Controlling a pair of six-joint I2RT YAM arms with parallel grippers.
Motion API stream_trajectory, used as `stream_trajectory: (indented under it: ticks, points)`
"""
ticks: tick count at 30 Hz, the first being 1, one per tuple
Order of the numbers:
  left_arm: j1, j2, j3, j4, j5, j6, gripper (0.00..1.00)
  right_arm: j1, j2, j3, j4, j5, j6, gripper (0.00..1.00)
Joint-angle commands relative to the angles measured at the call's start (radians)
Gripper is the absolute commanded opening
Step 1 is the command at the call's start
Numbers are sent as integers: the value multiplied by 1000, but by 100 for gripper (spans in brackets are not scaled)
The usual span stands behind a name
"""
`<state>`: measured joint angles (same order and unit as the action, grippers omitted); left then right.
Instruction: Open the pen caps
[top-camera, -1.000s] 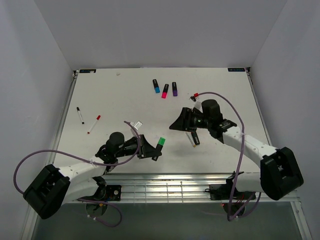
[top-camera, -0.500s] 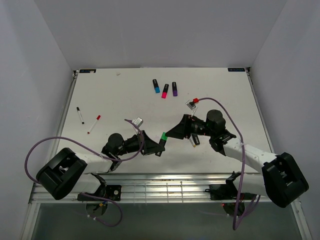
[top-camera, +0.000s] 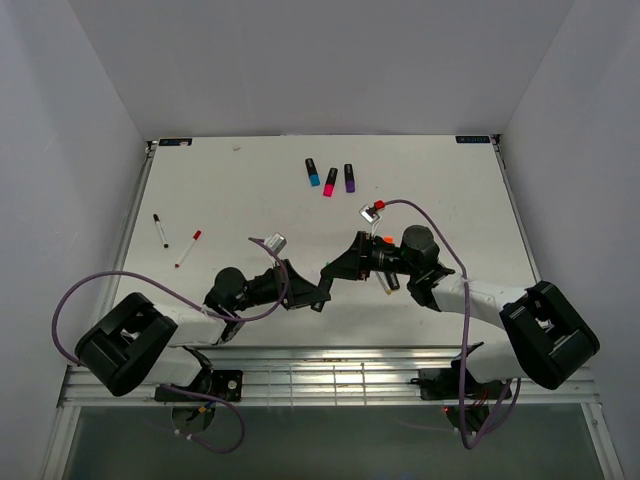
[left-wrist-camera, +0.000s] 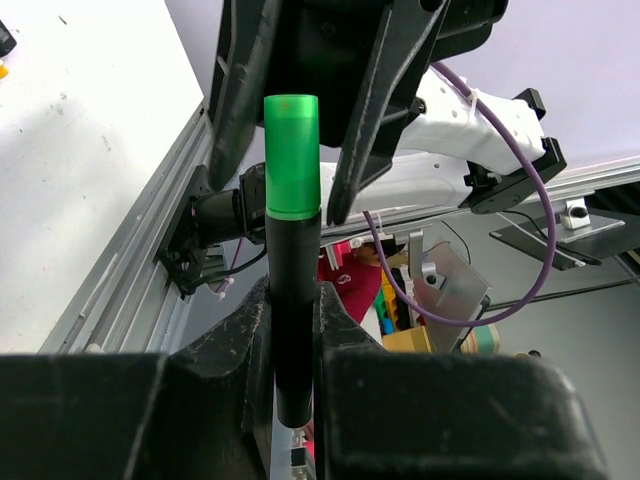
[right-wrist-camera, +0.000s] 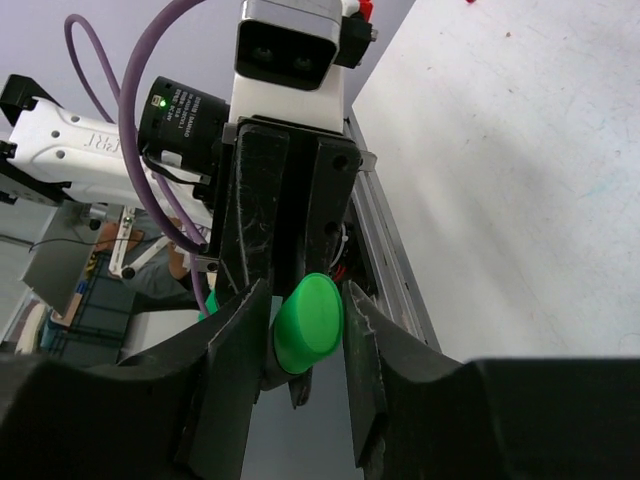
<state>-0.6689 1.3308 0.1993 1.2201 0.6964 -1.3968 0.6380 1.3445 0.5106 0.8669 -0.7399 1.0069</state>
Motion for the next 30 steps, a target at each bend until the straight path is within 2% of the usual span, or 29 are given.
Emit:
stream_trajectory:
  ticks: [1,3,6,8,9,11,15,16,17,18,20,23,25,26,30]
  points:
    - [2,10,15,53,5,-7,0,20,27,17,144,2,59,42]
    - [3,22,15,73,5,-13,0,32,53,23,176,-1,79,40]
    - [3,31,15,94,8,-25,0,42,76,20,210,7,96,29]
    - [2,31,12,93,6,-27,0,45,87,19,230,14,110,11]
    - [3,30,9,90,6,-25,0,45,94,19,234,22,114,8]
    - [2,24,6,84,6,-22,0,43,96,17,245,48,121,8]
    - [-6,21,-8,64,6,-18,0,42,53,12,196,241,55,8]
    - [-9,15,-9,53,5,-16,0,43,38,41,146,284,21,8]
    - [-14,8,-11,36,0,-11,0,52,-2,61,-8,330,-55,8]
    - [-24,-2,-12,-12,-15,-4,0,60,-20,86,-91,435,-85,8]
    - [-40,-42,-3,-86,-37,42,0,65,-42,127,-193,500,-109,8]
    - [-75,-114,29,-314,-98,131,0,71,-57,189,-326,614,-155,8]
    - [-92,-148,54,-411,-155,210,0,72,-42,224,-409,639,-200,8]
    - [-103,-163,81,-515,-173,234,0,81,-39,268,-461,667,-223,8]
    - [-109,-211,109,-649,-233,301,0,86,-16,333,-593,662,-280,8]
